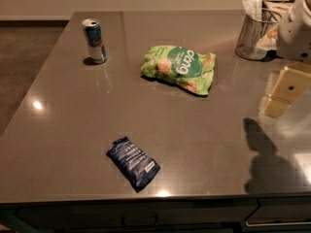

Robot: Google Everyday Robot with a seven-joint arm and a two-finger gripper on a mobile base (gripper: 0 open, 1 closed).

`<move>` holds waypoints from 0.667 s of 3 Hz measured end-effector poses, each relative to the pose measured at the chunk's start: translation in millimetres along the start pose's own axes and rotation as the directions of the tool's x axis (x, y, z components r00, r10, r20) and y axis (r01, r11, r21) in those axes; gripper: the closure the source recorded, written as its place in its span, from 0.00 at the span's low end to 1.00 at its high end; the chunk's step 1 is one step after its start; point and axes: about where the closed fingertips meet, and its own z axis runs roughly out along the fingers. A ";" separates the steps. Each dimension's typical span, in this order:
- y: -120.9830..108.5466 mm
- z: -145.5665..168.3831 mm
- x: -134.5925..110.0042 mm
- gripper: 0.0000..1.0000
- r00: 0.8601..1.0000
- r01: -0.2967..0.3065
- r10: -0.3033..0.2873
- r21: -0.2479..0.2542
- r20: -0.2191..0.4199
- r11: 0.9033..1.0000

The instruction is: Knock redbull can over

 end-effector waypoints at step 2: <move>-40.9 10.9 -55.3 0.00 0.991 0.003 0.003 -0.042 0.134 0.999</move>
Offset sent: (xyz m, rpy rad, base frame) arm 0.0911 0.0691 0.0181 0.2219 0.0041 0.0416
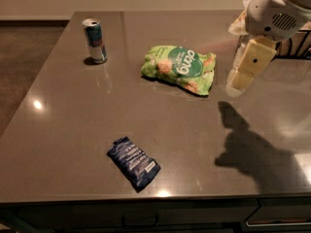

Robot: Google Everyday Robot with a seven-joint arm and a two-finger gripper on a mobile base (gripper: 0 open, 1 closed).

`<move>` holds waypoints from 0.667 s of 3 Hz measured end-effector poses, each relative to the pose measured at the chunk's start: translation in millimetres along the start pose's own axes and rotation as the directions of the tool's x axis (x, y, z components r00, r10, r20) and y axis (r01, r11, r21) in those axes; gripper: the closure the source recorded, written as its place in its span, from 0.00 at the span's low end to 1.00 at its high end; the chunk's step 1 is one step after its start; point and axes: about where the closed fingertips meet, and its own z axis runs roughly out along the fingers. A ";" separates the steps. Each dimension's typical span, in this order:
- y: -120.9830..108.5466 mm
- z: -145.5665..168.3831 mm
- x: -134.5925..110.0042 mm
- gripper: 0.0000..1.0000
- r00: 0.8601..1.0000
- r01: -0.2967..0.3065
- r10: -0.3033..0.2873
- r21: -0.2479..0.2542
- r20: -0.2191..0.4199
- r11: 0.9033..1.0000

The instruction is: Knock redbull can over

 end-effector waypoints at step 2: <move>-50.0 41.7 -70.8 0.00 0.994 -0.092 0.088 0.055 0.059 0.994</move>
Offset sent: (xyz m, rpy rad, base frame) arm 0.1186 0.1062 -0.0148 0.1136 -0.0527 -0.2058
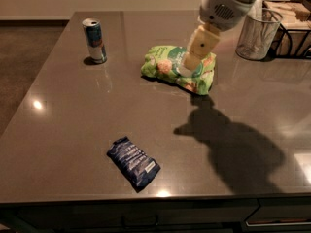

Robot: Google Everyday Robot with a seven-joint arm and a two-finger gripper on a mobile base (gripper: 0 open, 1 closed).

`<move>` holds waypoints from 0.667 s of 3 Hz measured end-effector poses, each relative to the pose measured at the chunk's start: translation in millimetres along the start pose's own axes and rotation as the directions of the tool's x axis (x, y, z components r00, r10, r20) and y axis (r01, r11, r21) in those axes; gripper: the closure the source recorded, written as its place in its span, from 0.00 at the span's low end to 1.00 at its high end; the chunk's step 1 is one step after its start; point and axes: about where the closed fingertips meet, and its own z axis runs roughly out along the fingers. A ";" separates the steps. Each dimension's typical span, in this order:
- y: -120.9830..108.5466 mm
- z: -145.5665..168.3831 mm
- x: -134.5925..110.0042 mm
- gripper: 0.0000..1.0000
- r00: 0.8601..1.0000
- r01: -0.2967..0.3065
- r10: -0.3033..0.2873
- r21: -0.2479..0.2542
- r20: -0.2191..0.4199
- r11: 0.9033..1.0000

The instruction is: Knock redbull can over

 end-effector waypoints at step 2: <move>-25.5 47.5 -64.5 0.00 0.965 -0.207 0.206 -0.009 0.160 0.978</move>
Offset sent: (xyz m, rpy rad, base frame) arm 0.0915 0.0969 -0.0089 0.3685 -0.0158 -0.2599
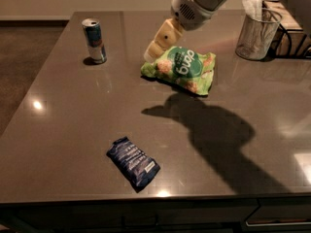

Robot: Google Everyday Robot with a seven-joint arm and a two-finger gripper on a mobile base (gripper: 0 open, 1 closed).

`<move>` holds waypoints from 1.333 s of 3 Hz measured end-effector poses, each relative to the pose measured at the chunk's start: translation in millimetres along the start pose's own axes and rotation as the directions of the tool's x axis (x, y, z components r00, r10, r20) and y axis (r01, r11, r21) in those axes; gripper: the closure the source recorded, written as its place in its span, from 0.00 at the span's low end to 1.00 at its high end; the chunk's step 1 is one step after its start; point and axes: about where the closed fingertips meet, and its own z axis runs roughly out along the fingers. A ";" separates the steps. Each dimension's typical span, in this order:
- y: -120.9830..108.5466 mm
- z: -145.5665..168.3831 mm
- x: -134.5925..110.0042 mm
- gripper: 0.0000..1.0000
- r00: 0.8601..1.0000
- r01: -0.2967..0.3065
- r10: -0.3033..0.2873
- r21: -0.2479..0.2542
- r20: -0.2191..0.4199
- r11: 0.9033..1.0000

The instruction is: Knock redbull can over

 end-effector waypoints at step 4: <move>9.6 117.2 -121.2 0.00 0.987 -0.018 0.013 0.029 0.163 0.999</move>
Offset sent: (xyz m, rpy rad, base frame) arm 0.0778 0.1052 -0.0215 0.0973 -0.1408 -0.0721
